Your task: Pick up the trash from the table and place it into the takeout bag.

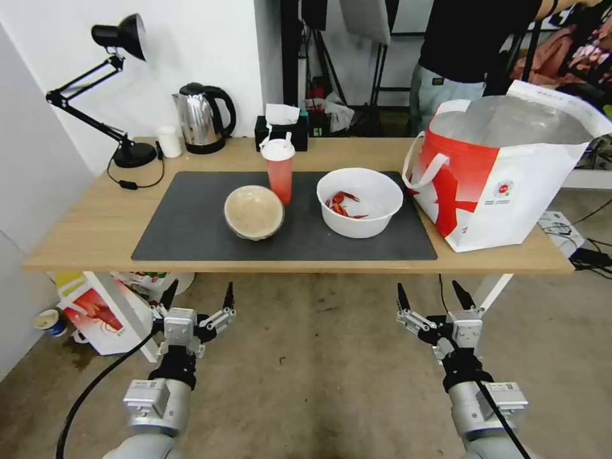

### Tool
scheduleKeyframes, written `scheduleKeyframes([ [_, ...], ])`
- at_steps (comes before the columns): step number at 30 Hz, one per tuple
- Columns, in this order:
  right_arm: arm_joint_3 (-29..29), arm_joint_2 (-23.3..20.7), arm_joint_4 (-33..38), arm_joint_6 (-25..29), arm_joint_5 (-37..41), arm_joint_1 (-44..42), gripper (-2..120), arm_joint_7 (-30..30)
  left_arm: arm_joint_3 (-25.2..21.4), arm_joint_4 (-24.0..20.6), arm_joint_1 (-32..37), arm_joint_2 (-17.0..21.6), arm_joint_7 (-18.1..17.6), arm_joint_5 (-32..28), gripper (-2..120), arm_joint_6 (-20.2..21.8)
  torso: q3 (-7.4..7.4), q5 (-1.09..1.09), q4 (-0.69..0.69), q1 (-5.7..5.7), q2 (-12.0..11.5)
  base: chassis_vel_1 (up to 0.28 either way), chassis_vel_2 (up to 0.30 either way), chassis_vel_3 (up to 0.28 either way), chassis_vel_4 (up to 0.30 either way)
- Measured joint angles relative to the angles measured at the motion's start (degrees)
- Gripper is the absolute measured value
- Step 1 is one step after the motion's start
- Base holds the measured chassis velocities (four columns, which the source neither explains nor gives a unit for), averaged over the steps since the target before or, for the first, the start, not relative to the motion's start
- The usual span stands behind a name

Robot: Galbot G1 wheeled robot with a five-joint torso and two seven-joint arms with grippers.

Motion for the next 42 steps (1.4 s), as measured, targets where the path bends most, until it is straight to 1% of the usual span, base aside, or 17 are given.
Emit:
scheduleKeyframes([
  [5, -0.57, -0.19, 0.02, -0.29, -0.08, -0.05, 100, 0.12, 0.0, 0.0, 0.0, 0.0, 0.0, 0.0, 100, 0.0, 0.0, 0.0, 0.0, 0.0, 0.0, 0.0, 0.0, 0.0, 0.0],
  [7, -4.04, -1.19, 0.46, -2.05, -0.68, -0.55, 100, 0.88, 0.0, 0.0, 0.0, 0.0, 0.0, 0.0, 100, 0.0, 0.0, 0.0, 0.0, 0.0, 0.0, 0.0, 0.0, 0.0, 0.0],
  [8, -4.04, -1.19, 0.46, -2.05, -0.68, -0.55, 100, 0.88, 0.0, 0.0, 0.0, 0.0, 0.0, 0.0, 100, 0.0, 0.0, 0.0, 0.0, 0.0, 0.0, 0.0, 0.0, 0.0, 0.0],
  [10, -9.99, -2.94, 1.26, -5.25, -1.83, -1.45, 100, 2.3, 0.0, 0.0, 0.0, 0.01, 0.0, 0.0, 100, 0.0, 0.0, 0.0, 0.0, 0.0, 0.0, 0.0, 0.0, 0.0, 0.0],
  [11, -11.84, -3.49, 1.52, -6.17, -2.18, -1.71, 100, 2.72, 0.0, 0.0, 0.0, 0.01, 0.0, 0.0, 100, 0.0, 0.0, -0.01, 0.0, 0.0, 0.0, 0.0, 0.0, 0.0, 0.0],
  [12, -11.84, -3.49, 1.52, -6.17, -2.18, -1.71, 100, 2.72, 0.0, 0.0, 0.0, 0.01, 0.0, 0.0, 100, 0.0, 0.0, -0.01, 0.0, 0.0, 0.0, 0.0, 0.0, 0.0, 0.0],
  [13, -13.33, -3.92, 1.82, -6.46, -2.66, -2.1, 100, 3.14, -0.01, 0.0, 0.0, 0.01, 0.0, 0.0, 100, 0.0, 0.0, 0.02, 0.01, 0.0, 0.0, 0.0, 0.0, 0.0, 0.0],
  [14, -13.85, -4.16, 2.1, -6.43, -3.02, -2.34, 100, 3.41, 0.0, 0.0, 0.0, 0.01, -0.01, 0.0, 100, 0.0, 0.0, -0.03, 0.01, 0.0, 0.0, 0.0, 0.0, 0.0, 0.0],
  [15, -14.15, -4.25, 2.31, -6.33, -3.28, -2.52, 100, 3.7, -0.01, 0.0, 0.0, 0.01, 0.0, 0.0, 100, 0.0, 0.0, -0.01, -0.01, 0.0, 0.0, 0.0, 0.0, 0.0, 0.0],
  [21, -14.19, -4.52, 3.32, -5.6, -3.8, -3.1, 100, 4.14, 0.0, 0.0, 0.0, 0.01, 0.0, 0.0, 100, 0.0, 0.0, 0.0, 0.0, 0.0, 0.0, 0.0, 0.0, 0.0, 0.0],
  [25, -14.06, -4.77, 5.62, -4.09, -3.87, -3.63, 100, 4.07, 0.0, 0.0, 0.0, 0.01, -0.01, 0.0, 100, 0.0, 0.0, 0.0, 0.0, 0.0, 0.0, 0.0, 0.0, 0.0, 0.0],
  [32, -13.51, -5.22, 7.57, -3.91, -4.09, -4.24, 100, 3.8, 0.0, 0.0, 0.0, 0.01, 0.0, 0.0, 100, 0.0, 0.0, 0.0, 0.0, 0.0, 0.0, 0.0, 0.0, 0.0, 0.0],
  [39, -12.54, -5.81, 11.37, -3.9, -4.09, -4.95, 100, 3.13, 0.0, 0.0, 0.0, 0.01, 0.0, 0.0, 100, 0.0, 0.0, 0.0, 0.0, 0.0, 0.0, 0.0, 0.0, 0.0, 0.0],
  [42, -12.35, -5.9, 11.58, -3.89, -3.99, -4.94, 100, 2.89, 0.0, 0.0, 0.0, 0.01, 0.0, 0.0, 100, 0.0, 0.0, 0.0, 0.0, 0.0, 0.0, 0.0, 0.0, 0.0, 0.0],
])
